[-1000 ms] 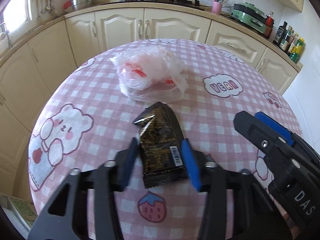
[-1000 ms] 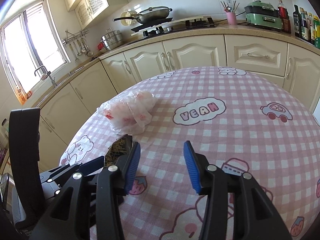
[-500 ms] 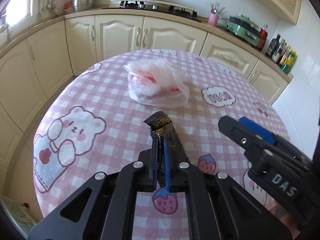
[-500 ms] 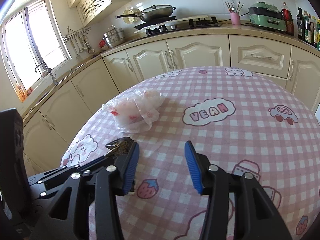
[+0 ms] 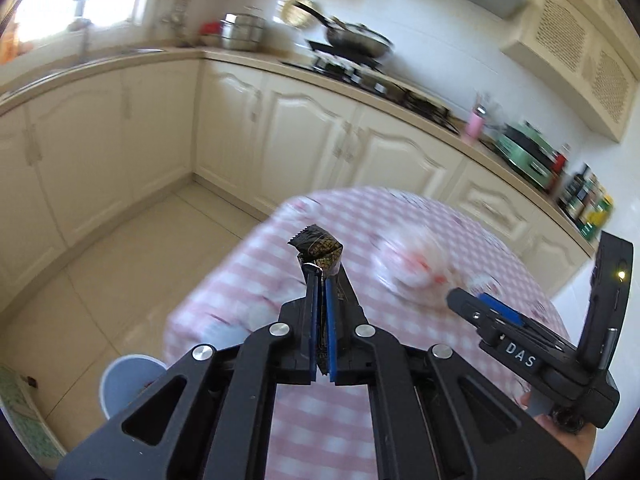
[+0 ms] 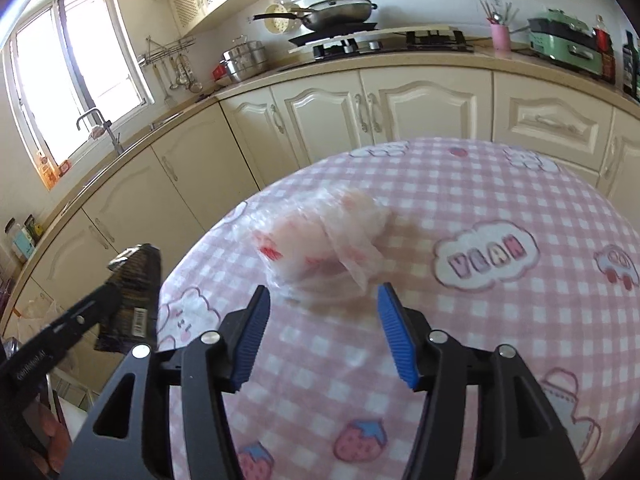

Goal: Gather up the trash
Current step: 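Grasp the white plastic bag with the right tool while the left tool holds the black bag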

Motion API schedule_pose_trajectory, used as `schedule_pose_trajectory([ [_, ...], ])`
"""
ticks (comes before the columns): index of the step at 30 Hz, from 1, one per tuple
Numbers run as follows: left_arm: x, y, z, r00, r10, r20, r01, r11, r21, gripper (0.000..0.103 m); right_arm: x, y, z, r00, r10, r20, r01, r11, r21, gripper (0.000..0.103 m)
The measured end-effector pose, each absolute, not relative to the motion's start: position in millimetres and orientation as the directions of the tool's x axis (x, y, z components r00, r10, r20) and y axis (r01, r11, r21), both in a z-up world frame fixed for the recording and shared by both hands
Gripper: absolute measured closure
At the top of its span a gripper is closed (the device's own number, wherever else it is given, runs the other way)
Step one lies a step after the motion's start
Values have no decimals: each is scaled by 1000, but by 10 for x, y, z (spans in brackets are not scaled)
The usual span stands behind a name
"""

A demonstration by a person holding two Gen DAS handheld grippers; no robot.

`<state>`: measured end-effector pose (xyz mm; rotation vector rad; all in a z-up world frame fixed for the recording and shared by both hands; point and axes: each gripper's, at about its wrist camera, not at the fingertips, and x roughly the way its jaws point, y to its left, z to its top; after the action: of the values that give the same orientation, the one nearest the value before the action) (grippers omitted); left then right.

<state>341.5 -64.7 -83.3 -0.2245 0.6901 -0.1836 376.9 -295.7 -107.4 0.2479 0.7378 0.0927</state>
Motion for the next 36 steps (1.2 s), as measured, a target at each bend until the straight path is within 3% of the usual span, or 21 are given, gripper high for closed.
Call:
schedule_pose_trajectory([
  [3,3503,-523,-839,764,-217,-608,63,963,-263,101,3955,-2728,-1006,743,168,-648,-44,978,204,44],
  [7,3536,-429,-896,761,-215,-613,56,962,-268,101,4230,-2410,-1031,739,34,-673,-32,999,15,46],
  [8,3537,-408,-903,760,-216,-613,56,962,-269,101,4264,-2398,-1058,733,32,-680,-34,999,10,55],
  [9,3533,-378,-912,760,-217,-613,56,961,-270,101,4289,-2398,-1090,726,35,-687,-34,999,15,84],
  [12,3509,-291,-924,760,-231,-608,58,955,-290,101,4259,-2419,-1104,729,41,-683,-36,999,22,93],
  [24,3100,325,-858,782,-177,-597,-17,952,-305,101,3757,-1573,-643,745,332,-579,-283,943,177,95],
  [36,2740,1395,-1285,721,-14,-693,-233,937,-261,101,3533,10,-994,573,531,-624,-516,826,229,95],
])
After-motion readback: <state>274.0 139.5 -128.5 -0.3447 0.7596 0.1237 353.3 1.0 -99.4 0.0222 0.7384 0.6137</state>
